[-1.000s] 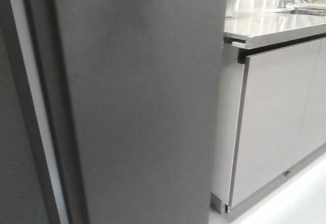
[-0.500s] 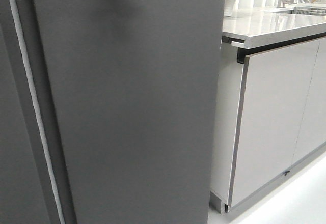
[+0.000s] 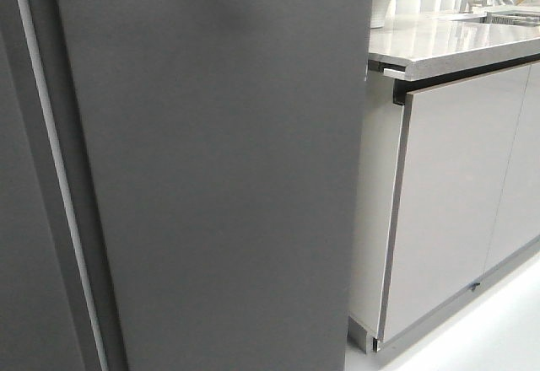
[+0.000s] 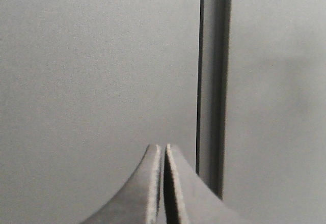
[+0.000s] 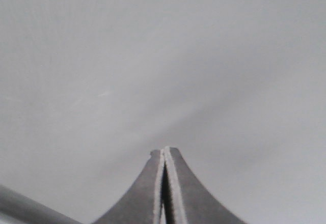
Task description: Close fridge door
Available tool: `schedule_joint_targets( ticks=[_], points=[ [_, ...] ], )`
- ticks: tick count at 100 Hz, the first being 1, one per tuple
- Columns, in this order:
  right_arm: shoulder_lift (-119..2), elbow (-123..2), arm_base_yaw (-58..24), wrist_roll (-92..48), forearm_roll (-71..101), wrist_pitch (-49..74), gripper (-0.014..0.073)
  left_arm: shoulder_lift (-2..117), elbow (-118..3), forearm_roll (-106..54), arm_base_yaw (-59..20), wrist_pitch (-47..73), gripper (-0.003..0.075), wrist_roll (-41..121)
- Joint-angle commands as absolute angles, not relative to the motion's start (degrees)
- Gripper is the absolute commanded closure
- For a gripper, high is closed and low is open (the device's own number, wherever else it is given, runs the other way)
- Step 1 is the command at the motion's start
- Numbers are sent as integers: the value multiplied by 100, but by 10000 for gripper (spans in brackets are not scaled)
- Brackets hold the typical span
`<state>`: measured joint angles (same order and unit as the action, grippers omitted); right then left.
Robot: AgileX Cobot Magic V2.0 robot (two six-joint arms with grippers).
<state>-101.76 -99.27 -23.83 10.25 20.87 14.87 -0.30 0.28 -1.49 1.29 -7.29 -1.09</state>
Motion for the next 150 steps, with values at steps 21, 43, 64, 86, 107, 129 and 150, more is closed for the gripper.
schedule_joint_targets(
  ticks=[21,43,64,86,107,129,150],
  points=[
    [-6901,-6323,-1766,1009,1219,-208,639,-91,230,-172,126,-1154,740,-134],
    [-4343,-3578,-853,1009,1148,-704,639,-91,230,-172,126,-1154,740,-134],
    [-1580,-1806,-253,1009,838,-196,639,-91,230,-172,126,-1154,740,-134],
    [160,-804,-243,1009,378,890,639,-91,230,-172,126,-1154,740,-134],
    [-80,-194,-126,1009,129,77,639,-91,230,-172,126,-1154,740,-134],
    [86,212,-126,638,111,-277,639,-91,230,-172,126,-1154,740,-134],
    [154,212,-119,464,111,-198,639,-91,230,-172,126,-1154,740,-134]
  ],
)
